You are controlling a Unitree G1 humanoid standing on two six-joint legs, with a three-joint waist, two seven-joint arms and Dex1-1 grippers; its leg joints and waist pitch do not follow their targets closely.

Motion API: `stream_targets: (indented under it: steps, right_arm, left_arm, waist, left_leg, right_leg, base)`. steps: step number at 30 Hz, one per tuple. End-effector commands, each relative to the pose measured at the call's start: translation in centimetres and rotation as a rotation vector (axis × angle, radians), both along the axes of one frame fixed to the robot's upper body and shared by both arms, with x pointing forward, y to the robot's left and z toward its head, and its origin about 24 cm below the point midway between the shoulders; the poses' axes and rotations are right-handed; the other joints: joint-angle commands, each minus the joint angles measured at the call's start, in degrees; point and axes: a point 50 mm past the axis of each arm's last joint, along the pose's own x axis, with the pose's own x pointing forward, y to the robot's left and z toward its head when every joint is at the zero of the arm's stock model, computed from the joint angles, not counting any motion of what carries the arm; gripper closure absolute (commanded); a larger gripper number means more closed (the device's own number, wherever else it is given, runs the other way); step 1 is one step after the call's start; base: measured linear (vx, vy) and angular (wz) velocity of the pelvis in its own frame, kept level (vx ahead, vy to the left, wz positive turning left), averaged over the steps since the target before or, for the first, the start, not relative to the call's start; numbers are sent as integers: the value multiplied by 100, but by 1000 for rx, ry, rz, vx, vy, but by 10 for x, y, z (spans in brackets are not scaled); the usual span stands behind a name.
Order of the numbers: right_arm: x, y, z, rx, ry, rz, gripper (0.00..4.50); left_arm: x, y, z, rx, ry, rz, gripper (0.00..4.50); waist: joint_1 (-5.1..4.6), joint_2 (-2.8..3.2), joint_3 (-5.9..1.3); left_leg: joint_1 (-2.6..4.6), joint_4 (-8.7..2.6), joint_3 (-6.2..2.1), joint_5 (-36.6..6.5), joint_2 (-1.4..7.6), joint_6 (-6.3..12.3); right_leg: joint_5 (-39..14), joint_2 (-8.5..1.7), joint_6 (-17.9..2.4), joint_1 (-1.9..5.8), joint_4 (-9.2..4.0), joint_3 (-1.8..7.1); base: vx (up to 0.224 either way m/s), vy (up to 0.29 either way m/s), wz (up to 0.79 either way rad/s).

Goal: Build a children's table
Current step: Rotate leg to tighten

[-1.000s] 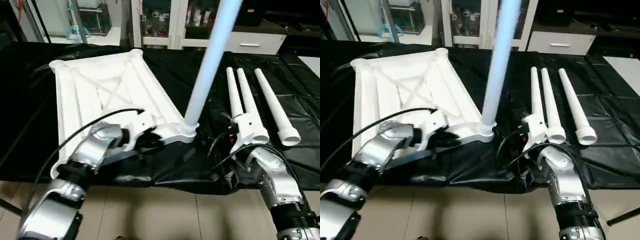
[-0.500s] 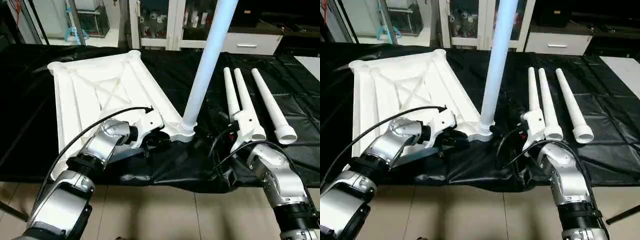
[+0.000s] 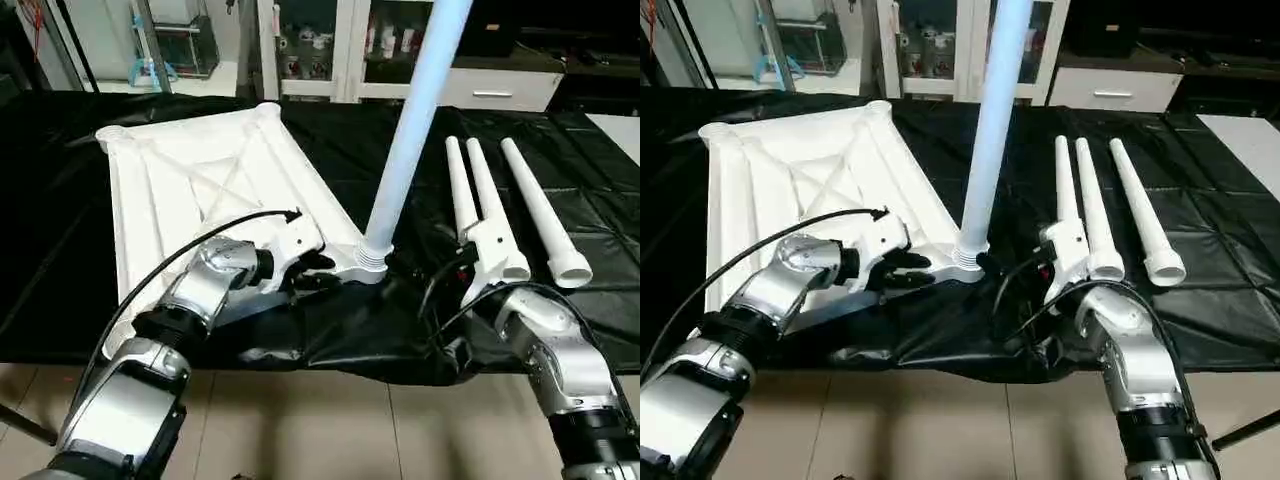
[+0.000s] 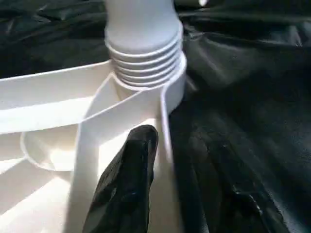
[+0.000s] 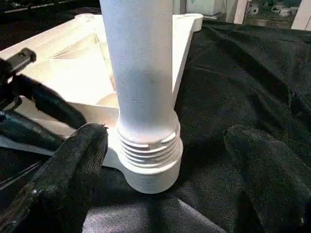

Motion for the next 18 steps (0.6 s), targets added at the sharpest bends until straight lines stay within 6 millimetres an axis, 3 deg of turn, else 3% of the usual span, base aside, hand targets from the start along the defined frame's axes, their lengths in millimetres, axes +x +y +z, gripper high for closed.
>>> stream_targets:
  steps: [1,6,14,17,18]
  right_arm:
    - [-1,0,5,3,-14,14,29]
    - [-1,1,5,2,-11,11,29]
    - [1,-1,5,-5,-10,3,29]
    - [2,-1,6,-7,-10,5,29]
    - [2,0,6,-9,-10,7,29]
  left_arm:
    - [3,-1,5,-9,-25,7,300]
    - [4,0,-2,34,-13,27,300]
    - [-3,-3,-18,76,116,22,300]
    - [-1,1,-23,130,142,63,300]
    - [-1,1,-24,138,150,70,327]
  waist:
    - [13,-11,-376]
    - [15,-3,-361]
    - [19,5,-364]
    - [15,5,-351]
    - [20,1,-347]
  left_leg:
    - [88,-394,-92,-801,304,407]
    - [96,-411,-97,-993,305,337]
    - [96,-408,-95,-931,310,324]
    - [102,-415,-96,-1049,304,305]
    - [111,-418,-96,-1114,301,281]
  right_leg:
    - [-151,-406,-1527,313,-352,233]
    - [-536,-408,-1452,311,-392,235]
    - [-312,-407,-1529,310,-373,237]
    - [-495,-406,-1501,307,-396,234]
    - [-646,-412,-1463,305,-419,238]
  base:
    - [0,0,0]
    - [0,0,0]
    - [0,0,0]
    - [0,0,0]
    - [0,0,0]
